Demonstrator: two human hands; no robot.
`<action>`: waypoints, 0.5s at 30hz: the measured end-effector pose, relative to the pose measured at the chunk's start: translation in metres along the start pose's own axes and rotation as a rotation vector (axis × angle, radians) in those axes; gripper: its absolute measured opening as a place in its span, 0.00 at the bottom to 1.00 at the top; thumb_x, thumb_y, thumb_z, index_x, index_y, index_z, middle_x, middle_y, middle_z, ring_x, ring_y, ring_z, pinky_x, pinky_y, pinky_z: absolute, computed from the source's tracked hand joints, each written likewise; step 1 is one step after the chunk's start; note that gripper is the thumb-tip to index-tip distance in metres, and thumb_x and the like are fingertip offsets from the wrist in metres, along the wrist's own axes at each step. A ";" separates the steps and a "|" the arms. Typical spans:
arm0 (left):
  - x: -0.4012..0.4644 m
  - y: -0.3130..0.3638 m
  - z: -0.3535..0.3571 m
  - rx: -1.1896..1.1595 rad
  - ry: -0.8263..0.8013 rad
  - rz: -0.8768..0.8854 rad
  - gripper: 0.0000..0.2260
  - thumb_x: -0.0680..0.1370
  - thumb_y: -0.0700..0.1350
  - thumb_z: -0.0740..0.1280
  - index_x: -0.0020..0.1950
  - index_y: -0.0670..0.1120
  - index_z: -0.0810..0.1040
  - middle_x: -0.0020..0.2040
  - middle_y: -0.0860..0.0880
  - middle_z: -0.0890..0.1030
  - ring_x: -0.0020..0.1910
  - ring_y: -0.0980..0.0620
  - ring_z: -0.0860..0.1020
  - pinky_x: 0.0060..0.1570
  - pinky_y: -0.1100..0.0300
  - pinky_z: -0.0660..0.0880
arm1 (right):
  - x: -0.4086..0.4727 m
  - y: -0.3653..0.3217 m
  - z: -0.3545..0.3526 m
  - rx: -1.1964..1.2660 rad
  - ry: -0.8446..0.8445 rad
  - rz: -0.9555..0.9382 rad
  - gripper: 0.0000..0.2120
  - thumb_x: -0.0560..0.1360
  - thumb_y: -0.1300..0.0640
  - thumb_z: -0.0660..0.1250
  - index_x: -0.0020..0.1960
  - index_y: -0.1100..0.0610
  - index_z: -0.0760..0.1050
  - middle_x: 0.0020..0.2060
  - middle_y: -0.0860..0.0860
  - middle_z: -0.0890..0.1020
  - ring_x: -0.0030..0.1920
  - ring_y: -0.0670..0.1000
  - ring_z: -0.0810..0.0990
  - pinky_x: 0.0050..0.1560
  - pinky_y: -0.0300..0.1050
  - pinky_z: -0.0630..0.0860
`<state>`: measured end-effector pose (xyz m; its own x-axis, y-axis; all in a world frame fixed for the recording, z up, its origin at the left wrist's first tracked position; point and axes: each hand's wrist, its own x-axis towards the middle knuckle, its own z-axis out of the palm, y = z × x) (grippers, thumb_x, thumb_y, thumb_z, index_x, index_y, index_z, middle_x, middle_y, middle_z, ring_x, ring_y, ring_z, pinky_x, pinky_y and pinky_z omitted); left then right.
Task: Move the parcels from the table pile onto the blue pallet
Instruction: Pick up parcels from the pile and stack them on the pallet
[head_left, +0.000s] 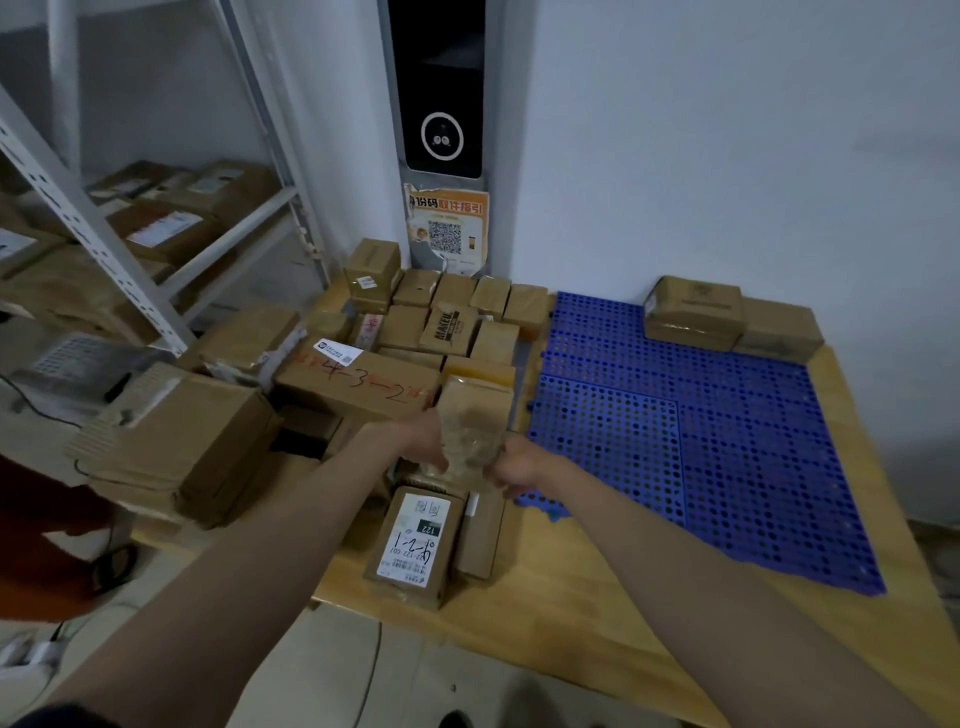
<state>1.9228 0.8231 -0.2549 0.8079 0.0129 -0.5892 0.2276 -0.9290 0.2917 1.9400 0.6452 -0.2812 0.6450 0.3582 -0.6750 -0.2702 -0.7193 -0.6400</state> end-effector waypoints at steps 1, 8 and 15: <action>-0.001 0.001 0.001 -0.022 -0.004 -0.002 0.19 0.72 0.46 0.75 0.55 0.49 0.68 0.51 0.52 0.74 0.48 0.52 0.74 0.41 0.60 0.70 | 0.001 0.001 -0.001 0.024 0.014 0.010 0.22 0.79 0.62 0.66 0.72 0.60 0.66 0.64 0.57 0.75 0.58 0.55 0.78 0.51 0.44 0.79; -0.001 0.021 0.008 -0.122 -0.045 0.042 0.17 0.73 0.44 0.74 0.60 0.47 0.75 0.52 0.46 0.80 0.48 0.50 0.81 0.43 0.58 0.80 | -0.004 0.014 -0.018 0.310 0.047 0.047 0.14 0.77 0.68 0.65 0.62 0.62 0.74 0.52 0.57 0.80 0.46 0.52 0.79 0.43 0.41 0.78; 0.003 0.041 0.011 -0.115 -0.024 0.017 0.19 0.71 0.45 0.75 0.59 0.47 0.75 0.53 0.47 0.79 0.51 0.49 0.79 0.53 0.53 0.80 | -0.013 0.026 -0.028 0.334 0.106 0.030 0.18 0.78 0.68 0.65 0.67 0.66 0.71 0.59 0.62 0.79 0.50 0.55 0.80 0.53 0.47 0.80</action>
<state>1.9282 0.7811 -0.2529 0.7991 -0.0122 -0.6011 0.2763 -0.8805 0.3851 1.9447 0.6052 -0.2785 0.6994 0.2632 -0.6645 -0.4979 -0.4876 -0.7172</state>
